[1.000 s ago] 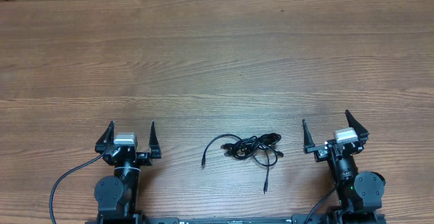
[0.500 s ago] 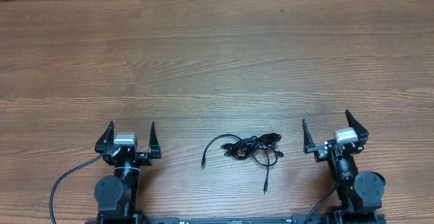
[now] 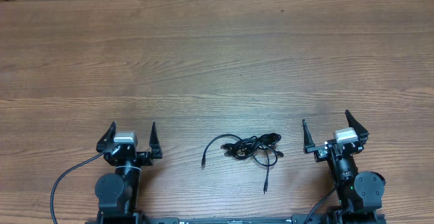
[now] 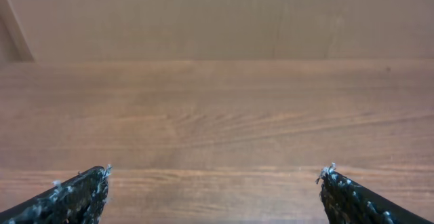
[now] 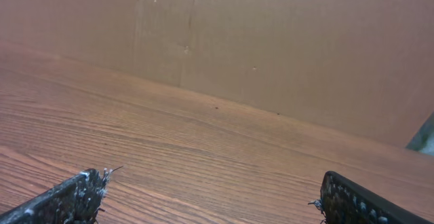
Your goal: Untangle cables
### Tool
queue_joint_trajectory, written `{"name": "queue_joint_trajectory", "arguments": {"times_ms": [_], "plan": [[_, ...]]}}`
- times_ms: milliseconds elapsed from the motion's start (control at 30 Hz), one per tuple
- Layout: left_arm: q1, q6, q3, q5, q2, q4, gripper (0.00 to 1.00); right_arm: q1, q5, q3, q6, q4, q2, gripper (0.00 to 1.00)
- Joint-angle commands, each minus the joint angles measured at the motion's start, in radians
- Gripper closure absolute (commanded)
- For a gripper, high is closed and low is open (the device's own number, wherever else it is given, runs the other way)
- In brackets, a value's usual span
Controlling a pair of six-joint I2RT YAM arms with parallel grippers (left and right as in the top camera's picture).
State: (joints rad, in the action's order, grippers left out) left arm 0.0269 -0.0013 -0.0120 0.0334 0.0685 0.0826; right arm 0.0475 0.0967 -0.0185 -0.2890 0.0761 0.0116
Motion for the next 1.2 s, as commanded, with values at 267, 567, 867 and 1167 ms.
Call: {"name": "queue_joint_trajectory", "arguments": {"times_ms": [267, 567, 867, 1167], "plan": [[0.005, 0.01, -0.196, 0.046, 0.382, 0.023, 0.0, 0.003, -0.01, 0.01, 0.0, -0.001, -0.009, 0.0], [0.005, 0.031, -0.468, 0.078, 0.866, 0.165, 0.0, 0.003, -0.01, 0.01, 0.0, -0.001, -0.009, 0.0], [0.005, 0.051, -0.708, 0.08, 1.208, 0.385, 0.0, 0.003, -0.01, 0.01, 0.0, -0.001, -0.009, 0.0], [-0.009, 0.062, -0.792, 0.113, 1.337, 0.449, 0.0, 0.003, -0.01, 0.01, 0.0, -0.001, -0.009, 0.0]]}}
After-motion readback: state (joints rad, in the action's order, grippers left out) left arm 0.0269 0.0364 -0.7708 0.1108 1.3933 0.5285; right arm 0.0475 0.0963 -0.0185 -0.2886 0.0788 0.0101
